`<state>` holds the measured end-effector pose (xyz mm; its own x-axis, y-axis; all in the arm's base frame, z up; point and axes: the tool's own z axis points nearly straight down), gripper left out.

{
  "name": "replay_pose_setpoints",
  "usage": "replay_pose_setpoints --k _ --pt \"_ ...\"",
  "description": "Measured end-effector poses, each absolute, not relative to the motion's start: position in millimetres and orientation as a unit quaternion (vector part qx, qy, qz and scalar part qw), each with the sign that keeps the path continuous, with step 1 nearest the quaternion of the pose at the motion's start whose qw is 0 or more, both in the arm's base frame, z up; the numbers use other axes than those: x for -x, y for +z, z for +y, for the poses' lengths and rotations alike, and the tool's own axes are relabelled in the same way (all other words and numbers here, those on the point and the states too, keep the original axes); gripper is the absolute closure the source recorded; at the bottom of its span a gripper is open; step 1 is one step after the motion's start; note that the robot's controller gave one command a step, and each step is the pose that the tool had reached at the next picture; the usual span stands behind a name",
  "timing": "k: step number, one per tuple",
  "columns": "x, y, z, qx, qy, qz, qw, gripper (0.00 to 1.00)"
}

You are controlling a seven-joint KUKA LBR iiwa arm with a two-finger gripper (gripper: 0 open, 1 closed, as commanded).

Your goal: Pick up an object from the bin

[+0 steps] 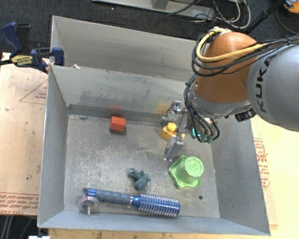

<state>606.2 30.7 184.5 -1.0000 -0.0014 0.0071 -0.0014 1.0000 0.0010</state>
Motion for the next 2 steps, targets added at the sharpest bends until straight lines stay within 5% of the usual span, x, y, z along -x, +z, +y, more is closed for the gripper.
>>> replay_pose_setpoints --k 1,2 --pt "-523.6 94.0 75.7 -0.09 -0.001 -0.996 -0.011 0.0" --pt "-519.3 92.3 74.3 -0.09 -0.001 -0.996 -0.001 1.0"
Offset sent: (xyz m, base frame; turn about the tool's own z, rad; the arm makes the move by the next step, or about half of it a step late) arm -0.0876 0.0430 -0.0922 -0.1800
